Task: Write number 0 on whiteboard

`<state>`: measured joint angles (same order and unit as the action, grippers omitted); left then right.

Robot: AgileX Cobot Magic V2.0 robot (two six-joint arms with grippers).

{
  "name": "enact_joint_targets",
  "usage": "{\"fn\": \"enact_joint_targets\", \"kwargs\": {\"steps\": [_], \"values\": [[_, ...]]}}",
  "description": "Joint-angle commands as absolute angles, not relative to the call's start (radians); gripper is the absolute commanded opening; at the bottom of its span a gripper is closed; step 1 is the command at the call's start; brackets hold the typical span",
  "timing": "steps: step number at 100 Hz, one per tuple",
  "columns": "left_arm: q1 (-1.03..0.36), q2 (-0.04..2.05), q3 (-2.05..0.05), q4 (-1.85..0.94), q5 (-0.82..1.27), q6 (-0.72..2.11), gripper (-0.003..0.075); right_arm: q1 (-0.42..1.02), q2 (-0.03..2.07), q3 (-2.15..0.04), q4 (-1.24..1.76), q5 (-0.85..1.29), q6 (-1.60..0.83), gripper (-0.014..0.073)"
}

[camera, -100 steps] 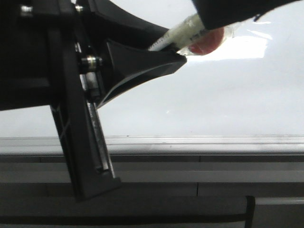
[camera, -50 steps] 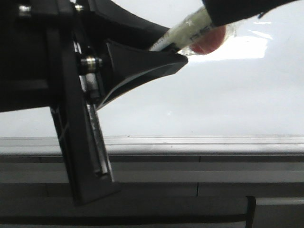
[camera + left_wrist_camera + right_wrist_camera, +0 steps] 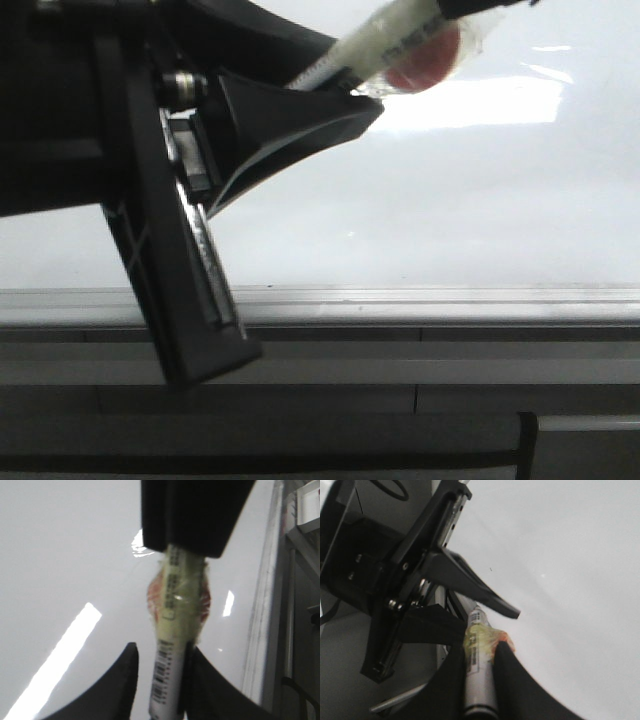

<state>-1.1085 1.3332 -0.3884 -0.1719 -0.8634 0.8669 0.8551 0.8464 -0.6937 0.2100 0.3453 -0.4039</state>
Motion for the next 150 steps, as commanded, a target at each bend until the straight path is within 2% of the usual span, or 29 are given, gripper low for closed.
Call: {"fn": "enact_joint_targets", "kwargs": {"steps": [1, 6, 14, 47, 63, 80, 86, 90, 95, 105, 132, 150], "values": [[-1.107, 1.316, -0.415, -0.206, -0.978, 0.853, 0.0361, 0.857, 0.839, -0.728, 0.23, 0.261, -0.413, -0.0069], [-1.107, 1.316, -0.411, -0.213, -1.014, 0.853, 0.0453, 0.857, 0.839, -0.728, 0.23, 0.25, -0.413, -0.0069], [-1.107, 1.313, -0.406, -0.25, -1.029, 0.853, 0.0521, 0.857, 0.839, -0.728, 0.23, 0.232, -0.413, -0.0069], [-1.107, 1.223, -0.339, -0.27, -1.037, 0.853, 0.0513, 0.857, 0.843, -0.728, 0.23, 0.133, -0.413, -0.0069], [-1.107, 1.08, -0.269, -0.342, -1.037, 0.853, 0.0513, 0.857, 0.871, -0.728, 0.23, 0.133, -0.413, -0.0069], [-1.107, 0.847, -0.222, -0.592, -1.058, 0.853, 0.0509, 0.857, 0.917, -0.728, 0.23, 0.135, -0.413, -0.0069], [-1.107, 0.748, -0.222, -0.705, -1.058, 0.87, 0.046, 0.857, 0.94, -0.728, 0.23, 0.135, -0.413, -0.0069], [-1.107, 0.684, -0.222, -0.79, -1.058, 0.906, 0.0391, 0.857, 0.959, -0.728, 0.23, 0.135, -0.413, -0.0069], [-1.107, 0.603, -0.222, -0.868, -1.05, 0.98, 0.0277, 0.857, 0.981, -0.728, 0.23, 0.133, -0.413, -0.0069], [-1.107, 0.487, -0.222, -1.011, -1.0, 1.2, -0.0024, 0.857, 1.03, -0.728, 0.23, 0.133, -0.413, -0.0069], [-1.107, 0.336, -0.224, -1.337, -0.959, 1.462, -0.002, 0.86, 1.113, -0.728, 0.23, 0.009, -0.413, -0.0069], [-1.107, 0.339, -0.224, -1.38, -0.957, 1.619, -0.002, 0.862, 1.202, -0.728, 0.23, -0.17, -0.413, -0.0069]]}}
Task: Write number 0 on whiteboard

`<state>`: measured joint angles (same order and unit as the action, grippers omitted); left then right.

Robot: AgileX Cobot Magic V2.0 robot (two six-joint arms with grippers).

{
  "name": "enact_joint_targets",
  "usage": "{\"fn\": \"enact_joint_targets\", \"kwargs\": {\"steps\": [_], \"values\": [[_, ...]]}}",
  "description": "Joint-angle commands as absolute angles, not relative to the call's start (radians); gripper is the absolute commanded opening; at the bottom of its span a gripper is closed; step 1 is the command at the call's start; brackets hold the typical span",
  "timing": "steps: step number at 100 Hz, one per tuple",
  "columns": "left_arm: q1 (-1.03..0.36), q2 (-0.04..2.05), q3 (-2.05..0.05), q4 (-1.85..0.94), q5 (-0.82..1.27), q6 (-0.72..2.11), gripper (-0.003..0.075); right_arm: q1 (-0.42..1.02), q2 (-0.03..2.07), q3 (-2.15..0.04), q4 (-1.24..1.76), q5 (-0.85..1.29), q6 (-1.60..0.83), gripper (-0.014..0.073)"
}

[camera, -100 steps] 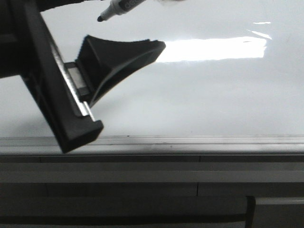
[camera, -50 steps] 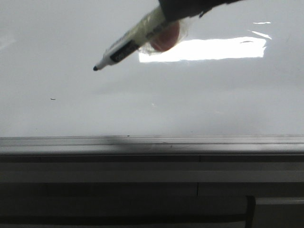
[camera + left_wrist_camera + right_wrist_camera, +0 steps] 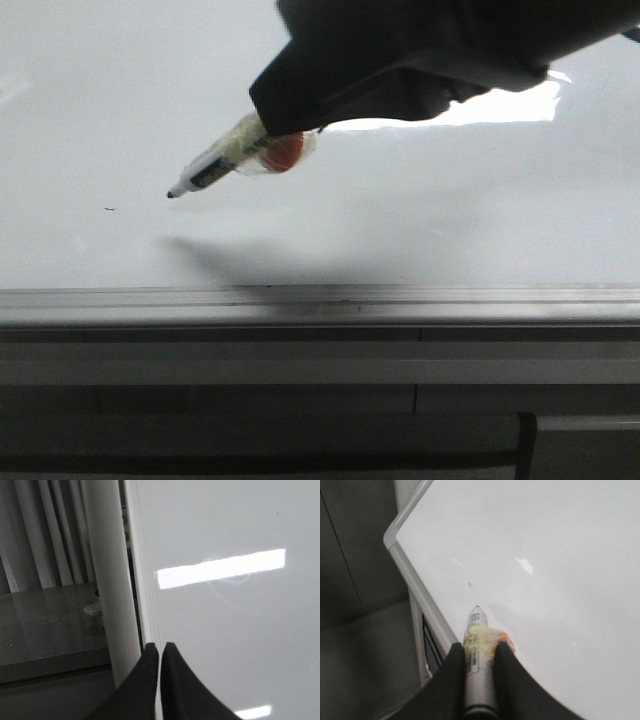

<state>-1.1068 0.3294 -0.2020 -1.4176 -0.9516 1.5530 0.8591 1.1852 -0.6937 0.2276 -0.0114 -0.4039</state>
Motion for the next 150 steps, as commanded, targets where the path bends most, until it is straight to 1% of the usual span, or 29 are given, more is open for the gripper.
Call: {"fn": "enact_joint_targets", "kwargs": {"steps": [1, 27, 44, 68, 89, 98, 114, 137, 150], "values": [[-1.107, 0.339, -0.224, -1.38, -0.957, 1.62, -0.0019, 0.862, 1.209, -0.728, 0.23, -0.18, -0.413, -0.0069], [-1.107, 0.339, -0.224, -1.372, -0.959, 1.626, -0.002, 0.862, 1.253, -0.728, 0.23, -0.289, -0.413, -0.0069], [-1.107, 0.339, -0.224, -1.372, -0.959, 1.626, -0.002, 0.844, 1.253, -0.728, 0.23, -0.311, -0.413, -0.0069], [-1.107, 0.339, -0.224, -1.372, -0.959, 1.626, -0.002, 0.758, 1.253, -0.728, 0.23, -0.328, -0.413, -0.0069], [-1.107, 0.339, -0.226, -1.372, -0.959, 1.626, -0.002, 0.704, 1.22, -0.728, 0.23, -0.392, -0.429, -0.0069], [-1.107, 0.339, -0.233, -1.37, -0.959, 1.626, -0.002, 0.666, 1.186, -0.728, 0.23, -0.346, -0.429, -0.0068], [-1.107, 0.339, -0.237, -1.357, -0.957, 1.626, -0.002, 0.605, 1.13, -0.725, 0.23, -0.166, -0.429, -0.0068], [-1.107, 0.339, -0.237, -1.357, -0.957, 1.626, -0.002, 0.617, 1.102, -0.661, 0.232, -0.04, -0.429, -0.0068], [-1.107, 0.339, -0.237, -1.357, -0.957, 1.626, -0.002, 0.643, 1.111, -0.642, 0.249, -0.035, -0.429, -0.0069]]}}
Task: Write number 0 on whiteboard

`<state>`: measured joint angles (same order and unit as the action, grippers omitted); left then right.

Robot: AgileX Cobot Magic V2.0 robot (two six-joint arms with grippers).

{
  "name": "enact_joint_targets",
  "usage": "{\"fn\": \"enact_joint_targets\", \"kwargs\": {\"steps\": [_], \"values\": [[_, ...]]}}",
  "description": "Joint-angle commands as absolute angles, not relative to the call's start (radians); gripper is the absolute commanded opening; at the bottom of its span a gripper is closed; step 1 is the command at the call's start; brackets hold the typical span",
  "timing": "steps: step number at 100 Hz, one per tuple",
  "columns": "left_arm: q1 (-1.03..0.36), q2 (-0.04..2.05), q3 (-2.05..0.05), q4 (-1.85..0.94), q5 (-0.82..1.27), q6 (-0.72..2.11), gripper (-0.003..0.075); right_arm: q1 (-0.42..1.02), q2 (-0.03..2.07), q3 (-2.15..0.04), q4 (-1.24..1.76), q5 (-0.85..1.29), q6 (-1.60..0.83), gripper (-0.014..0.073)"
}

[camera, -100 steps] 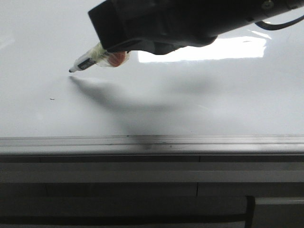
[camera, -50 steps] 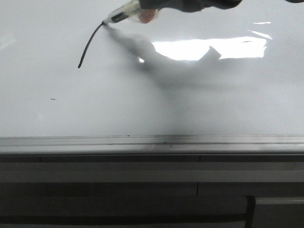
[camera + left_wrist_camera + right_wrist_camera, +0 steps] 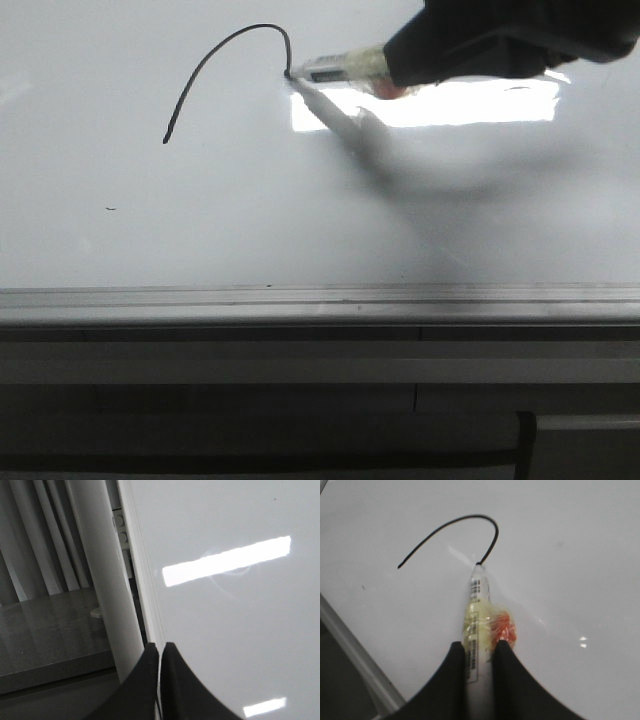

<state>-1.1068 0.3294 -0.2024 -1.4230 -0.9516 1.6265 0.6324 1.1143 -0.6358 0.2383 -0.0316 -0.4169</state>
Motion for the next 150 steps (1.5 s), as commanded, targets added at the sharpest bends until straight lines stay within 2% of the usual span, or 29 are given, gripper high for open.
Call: {"fn": "enact_joint_targets", "kwargs": {"steps": [1, 25, 55, 89, 108, 118, 137, 142, 150], "values": [[-1.107, 0.339, -0.237, -1.357, -0.957, 1.626, -0.002, 0.645, 1.113, -0.642, 0.249, -0.035, -0.429, -0.0069], [-1.107, 0.339, -0.237, -1.357, -0.957, 1.626, -0.002, 0.704, 1.168, -0.64, 0.254, -0.052, -0.429, -0.0069], [-1.107, 0.339, -0.237, -1.357, -0.957, 1.626, -0.002, 0.746, 1.235, -0.644, 0.254, -0.196, -0.429, -0.0069], [-1.107, 0.339, -0.237, -1.357, -0.957, 1.626, -0.002, 0.752, 1.3, -0.723, 0.254, -0.158, -0.429, -0.0069], [-1.107, 0.339, -0.237, -1.357, -0.945, 1.627, -0.0019, 0.754, 1.27, -0.728, 0.254, -0.151, -0.429, -0.0069], [-1.107, 0.339, -0.237, -1.333, -0.832, 1.645, -0.0019, 0.79, 1.205, -0.728, 0.243, -0.067, -0.429, -0.0069], [-1.107, 0.359, -0.237, -1.218, -0.423, 1.72, -0.0013, 0.85, 1.084, -0.728, 0.233, 0.203, -0.429, -0.0069], [-1.107, 0.381, -0.237, -1.212, -0.345, 1.721, 0.0017, 0.85, 1.07, -0.728, 0.233, 0.271, -0.429, -0.0069], [-1.107, 0.436, -0.237, -1.184, -0.277, 1.722, 0.0139, 0.85, 1.054, -0.729, 0.244, 0.354, -0.429, -0.0069]]}}
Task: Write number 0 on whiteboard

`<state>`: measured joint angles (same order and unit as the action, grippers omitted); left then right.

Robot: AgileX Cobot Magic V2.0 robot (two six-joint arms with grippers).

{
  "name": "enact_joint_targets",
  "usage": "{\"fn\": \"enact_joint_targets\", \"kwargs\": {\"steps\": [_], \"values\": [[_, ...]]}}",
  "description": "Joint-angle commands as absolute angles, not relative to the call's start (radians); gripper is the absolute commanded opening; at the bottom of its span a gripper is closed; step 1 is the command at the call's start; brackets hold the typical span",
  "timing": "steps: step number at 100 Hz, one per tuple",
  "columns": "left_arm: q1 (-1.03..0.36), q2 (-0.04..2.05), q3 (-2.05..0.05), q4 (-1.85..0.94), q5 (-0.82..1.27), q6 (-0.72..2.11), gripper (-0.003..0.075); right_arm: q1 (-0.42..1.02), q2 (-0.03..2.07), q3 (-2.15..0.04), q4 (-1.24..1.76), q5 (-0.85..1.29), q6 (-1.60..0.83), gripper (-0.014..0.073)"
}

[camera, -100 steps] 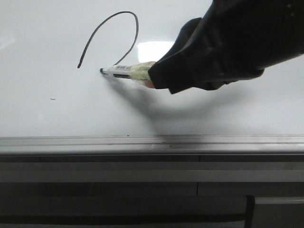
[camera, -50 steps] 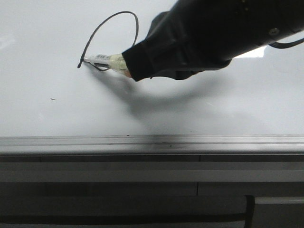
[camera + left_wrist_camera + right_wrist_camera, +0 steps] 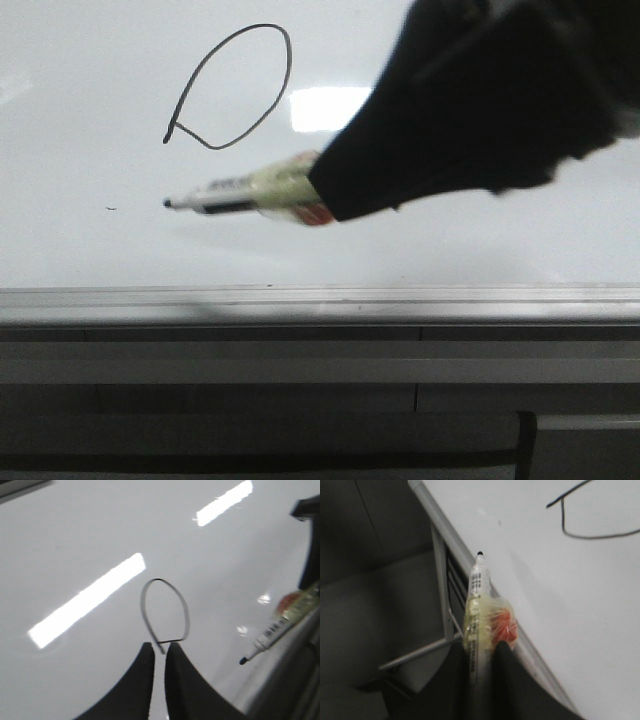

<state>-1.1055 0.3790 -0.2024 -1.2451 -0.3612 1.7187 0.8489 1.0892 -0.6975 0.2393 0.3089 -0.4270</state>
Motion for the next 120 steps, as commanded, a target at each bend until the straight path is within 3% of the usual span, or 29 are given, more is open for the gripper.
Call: {"fn": "enact_joint_targets", "kwargs": {"steps": [1, 12, 19, 58, 120], "values": [[-1.107, 0.447, -0.237, -1.176, -0.268, 1.722, 0.0166, 0.85, 1.052, -0.729, 0.245, 0.359, -0.429, -0.0069], [-1.107, 0.546, -0.243, -1.108, -0.248, 1.722, 0.0375, 0.85, 1.046, -0.729, 0.249, 0.421, -0.429, -0.0069], [-1.107, 0.617, -0.253, -1.085, -0.246, 1.722, 0.0432, 0.85, 1.046, -0.736, 0.254, 0.448, -0.429, -0.0069], [-1.107, 0.934, -0.39, -0.999, -0.322, 1.722, 0.0386, 0.85, 1.046, -0.832, 0.254, 0.525, -0.429, -0.0069], [-1.107, 0.989, -0.427, -0.855, -0.259, 1.722, 0.0385, 0.85, 1.093, -0.909, 0.271, 0.555, -0.429, -0.0069]]}}
